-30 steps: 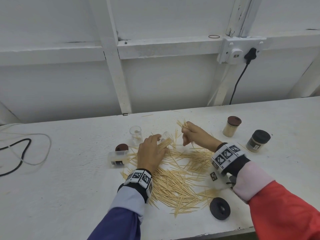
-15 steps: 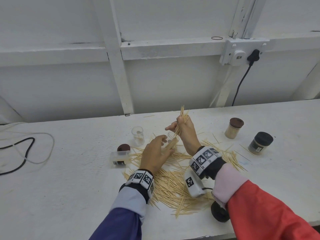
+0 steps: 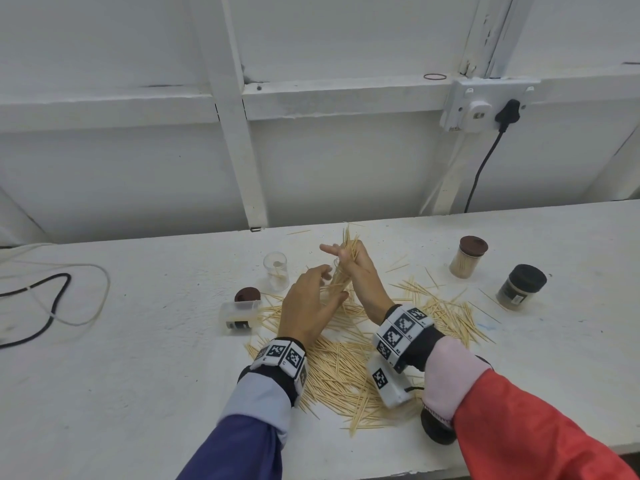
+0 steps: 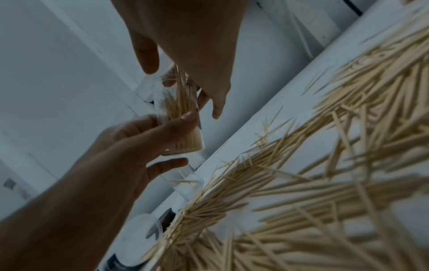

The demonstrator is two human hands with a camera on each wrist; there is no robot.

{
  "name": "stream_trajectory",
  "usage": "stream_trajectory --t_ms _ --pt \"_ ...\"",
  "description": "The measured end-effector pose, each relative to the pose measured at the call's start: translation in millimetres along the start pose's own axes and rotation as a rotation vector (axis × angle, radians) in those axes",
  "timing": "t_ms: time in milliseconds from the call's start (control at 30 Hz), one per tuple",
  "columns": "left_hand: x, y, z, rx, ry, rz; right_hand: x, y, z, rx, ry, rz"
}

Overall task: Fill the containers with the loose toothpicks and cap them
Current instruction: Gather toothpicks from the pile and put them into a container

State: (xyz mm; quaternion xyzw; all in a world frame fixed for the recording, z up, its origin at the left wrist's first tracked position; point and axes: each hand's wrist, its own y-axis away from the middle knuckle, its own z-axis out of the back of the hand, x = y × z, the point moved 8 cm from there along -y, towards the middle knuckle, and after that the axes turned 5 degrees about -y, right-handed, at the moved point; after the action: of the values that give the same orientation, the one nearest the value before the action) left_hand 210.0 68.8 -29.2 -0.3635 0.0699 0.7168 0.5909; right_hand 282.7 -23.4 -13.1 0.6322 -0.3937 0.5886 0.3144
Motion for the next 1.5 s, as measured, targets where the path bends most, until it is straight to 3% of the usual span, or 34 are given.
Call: stream_trajectory --t_ms 400,500,667,867,1233,1367,1500 --pt "2.5 0.0 1.5 -0.020 -0.019 0.015 3.1 2.9 7.9 -0.089 -0.221 0.003" --pt "2.8 -0.3 1.2 -0.022 -0.024 0.016 0.5 2.3 7.2 -0.083 -0.159 -0.038" --pt "2.0 0.0 2.3 -0.033 -0.028 0.006 -12.7 1.0 -1.4 0.049 -0.025 -0.125" --pt "0.6 -0.6 4.1 -0.054 -0.035 -0.009 -14.9 0.5 5.7 0.005 -0.134 -0.156" --pt "8.4 -2.0 7.9 -0.124 -0.108 -0.003 -7.1 -3.8 12.3 0.147 0.007 -0.183" --pt "8.9 -2.0 8.1 -0.130 -0.134 -0.033 6.5 -14.6 32.2 0.047 0.150 -0.120" --pt "9.0 -3.1 5.2 -0.116 -0.151 -0.037 5.6 -18.1 32.4 0.132 0.130 -0.177"
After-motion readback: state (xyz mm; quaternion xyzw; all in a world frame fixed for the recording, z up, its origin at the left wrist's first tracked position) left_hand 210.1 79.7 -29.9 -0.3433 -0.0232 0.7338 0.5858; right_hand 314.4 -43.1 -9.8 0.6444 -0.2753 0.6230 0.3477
